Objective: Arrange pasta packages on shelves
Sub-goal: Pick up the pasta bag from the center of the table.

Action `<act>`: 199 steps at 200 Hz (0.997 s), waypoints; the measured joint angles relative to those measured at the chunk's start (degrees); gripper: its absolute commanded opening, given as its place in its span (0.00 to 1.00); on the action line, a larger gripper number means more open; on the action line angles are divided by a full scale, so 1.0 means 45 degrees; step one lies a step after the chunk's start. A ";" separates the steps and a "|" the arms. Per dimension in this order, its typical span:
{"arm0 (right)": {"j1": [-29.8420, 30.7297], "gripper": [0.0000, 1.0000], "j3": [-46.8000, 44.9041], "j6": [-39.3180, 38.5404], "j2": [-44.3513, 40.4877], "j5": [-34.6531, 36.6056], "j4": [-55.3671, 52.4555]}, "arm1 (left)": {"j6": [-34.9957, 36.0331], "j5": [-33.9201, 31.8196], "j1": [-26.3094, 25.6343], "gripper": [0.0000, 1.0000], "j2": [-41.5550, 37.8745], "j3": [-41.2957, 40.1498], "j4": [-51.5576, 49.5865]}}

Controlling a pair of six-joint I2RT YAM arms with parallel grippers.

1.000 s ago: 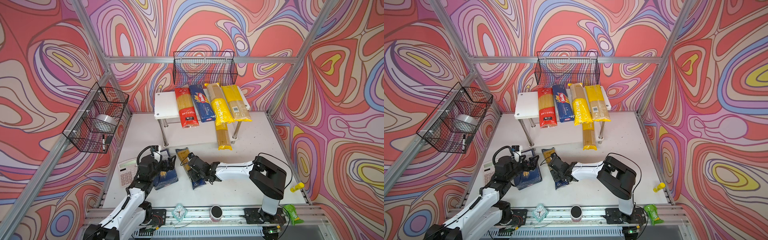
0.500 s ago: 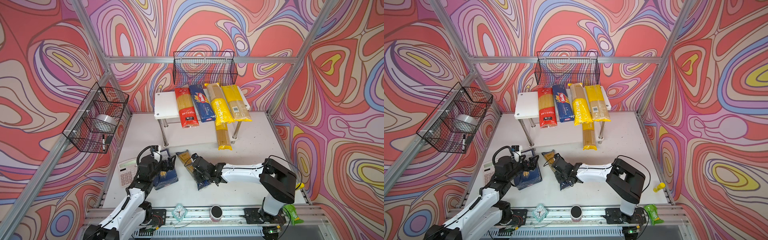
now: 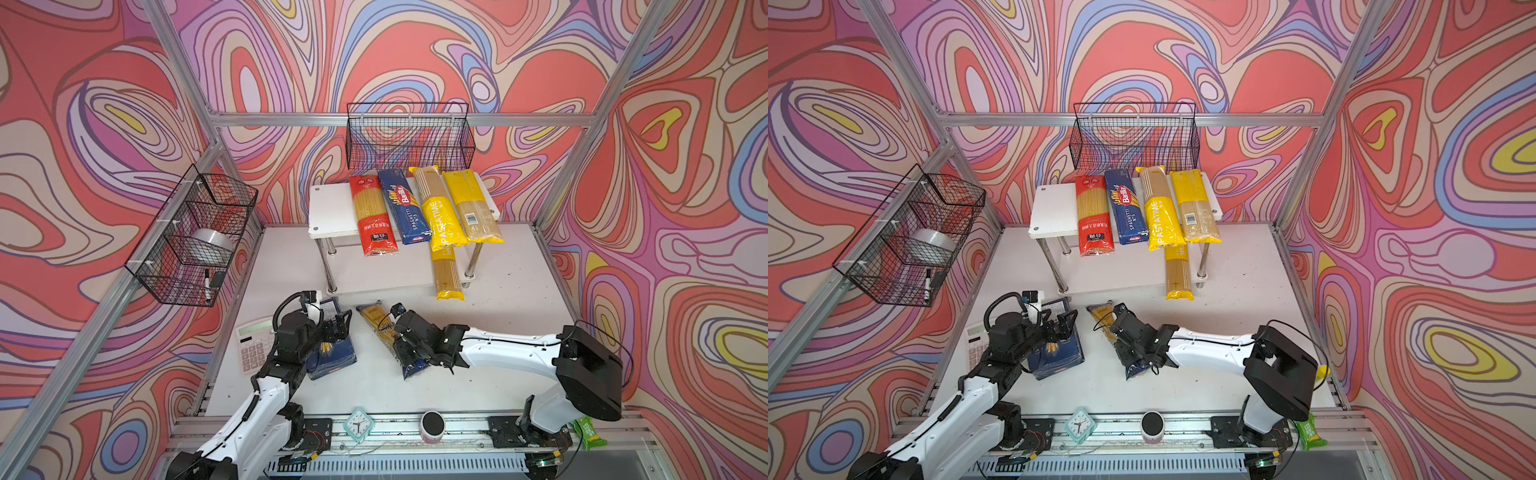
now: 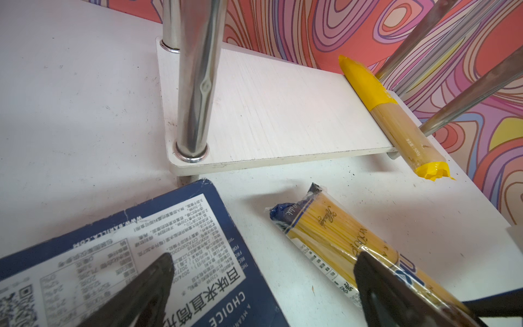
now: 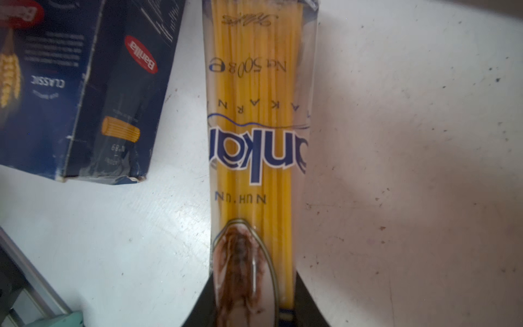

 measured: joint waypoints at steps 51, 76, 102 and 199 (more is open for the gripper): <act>0.0000 0.04 -0.0063 -0.0107 -0.0680 0.0272 -0.0257 | 0.0000 0.0000 0.0000 1.00 0.0000 0.0000 0.0000; -0.0010 0.04 -0.0063 -0.0146 -0.0918 0.0520 -0.0447 | 0.0000 0.0005 0.0000 1.00 0.0005 0.0000 0.0000; -0.0049 0.02 -0.0063 -0.0194 -0.1200 0.0806 -0.0471 | 0.0000 0.0005 0.0000 1.00 0.0005 0.0000 0.0000; -0.0641 0.00 0.0117 -0.0602 -0.1569 0.2234 -0.0384 | 0.0000 0.0005 0.0000 1.00 0.0005 0.0000 0.0000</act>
